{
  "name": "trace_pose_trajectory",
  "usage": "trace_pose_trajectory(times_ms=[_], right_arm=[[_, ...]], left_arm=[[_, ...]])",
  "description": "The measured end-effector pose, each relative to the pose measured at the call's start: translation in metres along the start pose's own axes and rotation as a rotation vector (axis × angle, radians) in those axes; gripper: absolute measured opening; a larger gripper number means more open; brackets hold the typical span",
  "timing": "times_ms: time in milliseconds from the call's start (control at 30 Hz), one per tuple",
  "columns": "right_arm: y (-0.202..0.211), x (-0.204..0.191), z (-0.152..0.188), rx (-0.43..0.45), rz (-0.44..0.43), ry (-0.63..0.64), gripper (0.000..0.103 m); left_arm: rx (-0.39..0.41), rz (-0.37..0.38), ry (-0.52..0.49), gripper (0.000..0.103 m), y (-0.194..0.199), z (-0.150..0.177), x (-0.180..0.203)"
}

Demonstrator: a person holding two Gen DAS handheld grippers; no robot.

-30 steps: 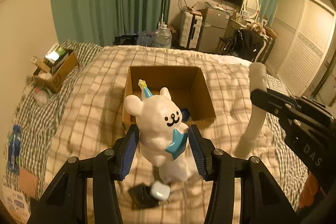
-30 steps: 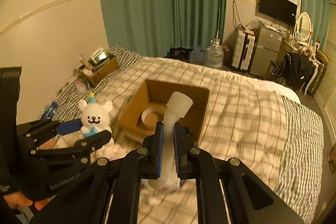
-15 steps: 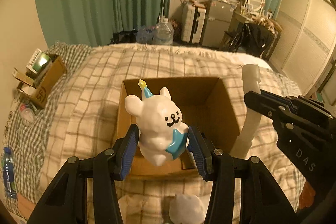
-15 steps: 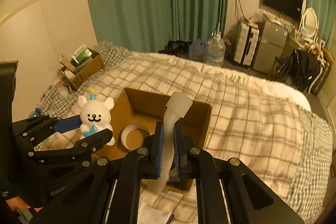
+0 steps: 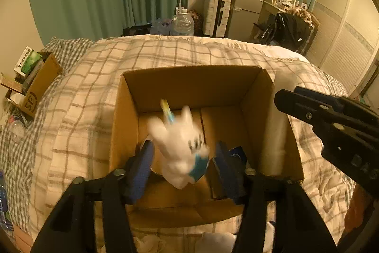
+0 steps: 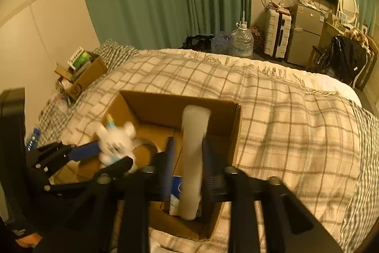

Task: Organize objects
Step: 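Carry the bear and tube into the cardboard box and open both tools, then move both tools back toward the black case and earbud case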

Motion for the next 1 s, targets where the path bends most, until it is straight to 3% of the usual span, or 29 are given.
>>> trace_pose_trajectory(times_ms=[33, 67, 267, 367, 533, 700, 833, 1000], right_arm=[[0.004, -0.001, -0.002, 0.004, -0.003, -0.008, 0.056], [0.008, -0.002, -0.003, 0.010, -0.002, -0.011, 0.059], [0.053, -0.020, -0.008, 0.038, 0.037, -0.006, 0.062], [0.085, -0.033, -0.005, 0.060, 0.058, 0.006, 0.071], [0.143, -0.065, 0.009, 0.095, 0.119, 0.042, 0.083], [0.177, -0.091, 0.036, 0.105, 0.154, 0.058, 0.095], [0.181, -0.101, 0.060, 0.093, 0.150, 0.057, 0.101], [0.162, -0.101, 0.098, 0.045, 0.166, 0.054, 0.102]], left_arm=[[0.005, -0.010, 0.003, 0.079, 0.002, 0.000, -0.003], [0.011, -0.016, 0.007, 0.084, 0.007, 0.000, -0.006], [0.016, -0.059, 0.048, 0.093, 0.046, 0.008, -0.033], [0.033, -0.075, 0.080, 0.098, 0.074, 0.018, -0.050], [0.065, -0.101, 0.124, 0.101, 0.120, 0.037, -0.074], [0.084, -0.134, 0.147, 0.102, 0.151, 0.065, -0.088], [0.092, -0.170, 0.150, 0.102, 0.159, 0.091, -0.094], [0.066, -0.171, 0.187, 0.102, 0.148, 0.125, -0.096]])
Point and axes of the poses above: each gripper's, at about its wrist camera, not at the fingertips, and y roughly against the way its jaws point, x to its right, z to its underside, the point moved 6 cm from there along -y, roughly the way its jaws point, and after that the axes turned 15 degrees about -z, right-handed, at the moved point
